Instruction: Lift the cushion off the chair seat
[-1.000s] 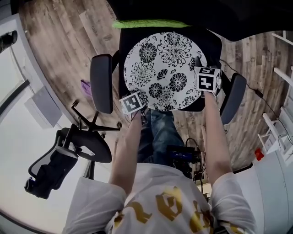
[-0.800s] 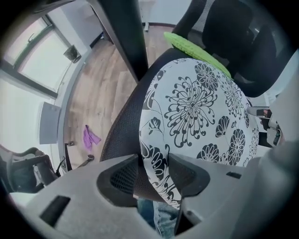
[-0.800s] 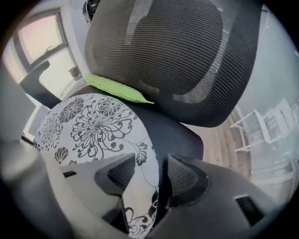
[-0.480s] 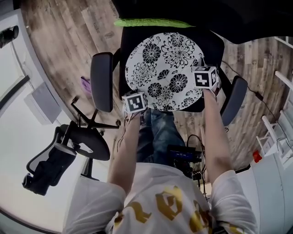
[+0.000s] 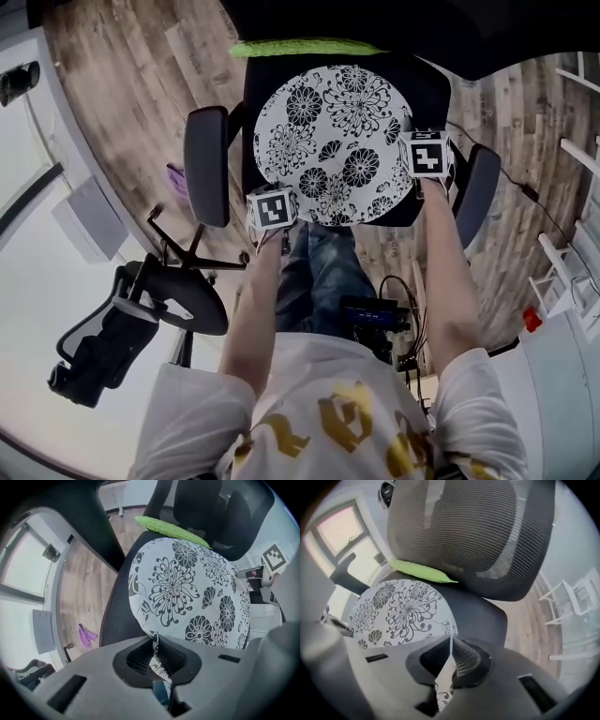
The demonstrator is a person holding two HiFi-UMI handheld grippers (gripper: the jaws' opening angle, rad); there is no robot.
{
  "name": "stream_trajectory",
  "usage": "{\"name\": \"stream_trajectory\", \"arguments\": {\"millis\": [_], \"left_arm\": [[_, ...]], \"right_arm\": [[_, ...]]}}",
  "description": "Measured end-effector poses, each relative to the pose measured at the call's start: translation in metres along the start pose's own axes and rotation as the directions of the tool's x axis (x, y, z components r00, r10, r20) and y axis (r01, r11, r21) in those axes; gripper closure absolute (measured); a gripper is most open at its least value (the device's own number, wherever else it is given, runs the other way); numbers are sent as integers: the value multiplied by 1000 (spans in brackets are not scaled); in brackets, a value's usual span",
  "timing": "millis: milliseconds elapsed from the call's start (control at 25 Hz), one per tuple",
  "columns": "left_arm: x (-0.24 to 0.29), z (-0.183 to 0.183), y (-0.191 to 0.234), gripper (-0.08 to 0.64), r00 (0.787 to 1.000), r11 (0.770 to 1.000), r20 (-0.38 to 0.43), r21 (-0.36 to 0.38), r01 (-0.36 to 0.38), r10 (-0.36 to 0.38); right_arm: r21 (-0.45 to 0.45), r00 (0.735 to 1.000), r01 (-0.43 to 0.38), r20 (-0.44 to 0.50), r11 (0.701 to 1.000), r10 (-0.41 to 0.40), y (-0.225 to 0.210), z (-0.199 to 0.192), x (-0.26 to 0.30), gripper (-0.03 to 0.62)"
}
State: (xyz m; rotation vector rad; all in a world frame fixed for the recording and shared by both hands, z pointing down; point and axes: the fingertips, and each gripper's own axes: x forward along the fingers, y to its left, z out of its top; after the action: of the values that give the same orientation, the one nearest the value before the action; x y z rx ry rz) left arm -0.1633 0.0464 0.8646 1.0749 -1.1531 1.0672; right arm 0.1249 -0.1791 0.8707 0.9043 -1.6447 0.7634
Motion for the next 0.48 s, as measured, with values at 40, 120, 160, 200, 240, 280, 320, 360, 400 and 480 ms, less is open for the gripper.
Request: {"name": "stream_trajectory", "arguments": {"millis": [40, 120, 160, 200, 240, 280, 320, 360, 400, 480], "left_arm": [[-2, 0, 1, 535, 1000, 1000, 3, 5, -2, 2], [-6, 2, 4, 535, 1000, 1000, 15, 14, -13, 13], [-8, 4, 5, 535, 1000, 1000, 23, 14, -17, 17], [-11, 5, 4, 535, 999, 1000, 30, 12, -18, 18], [-13, 7, 4, 535, 999, 1000, 35, 13, -17, 16], [-15, 8, 2, 535, 999, 1000, 38, 22, -15, 14], [-17, 11, 2, 535, 999, 999, 41, 40, -15, 14], [-18, 13, 3, 535, 999, 998, 45, 60, -16, 13], [-20, 14, 4, 535, 999, 997, 50, 74, -16, 12], [-24, 17, 6, 535, 998, 996, 60, 84, -10, 5]], "right_arm": [[21, 1000, -2, 1, 1000, 2, 0, 0, -4, 575], [22, 1000, 3, -6, 1000, -2, 3, -3, -10, 575], [15, 1000, 9, -8, 1000, -9, 4, -4, -12, 575], [14, 1000, 17, -7, 1000, -17, 3, -5, -15, 575], [22, 1000, 26, -3, 999, -26, 2, -6, -19, 575], [34, 999, 33, 0, 999, -33, 1, -7, -22, 575], [43, 999, 38, 1, 998, -38, 1, -8, -24, 575], [47, 999, 43, -1, 998, -43, 1, -10, -25, 575], [49, 999, 47, -5, 998, -46, 2, -12, -27, 575], [56, 999, 52, -7, 997, -52, 5, -14, -32, 575]]}}
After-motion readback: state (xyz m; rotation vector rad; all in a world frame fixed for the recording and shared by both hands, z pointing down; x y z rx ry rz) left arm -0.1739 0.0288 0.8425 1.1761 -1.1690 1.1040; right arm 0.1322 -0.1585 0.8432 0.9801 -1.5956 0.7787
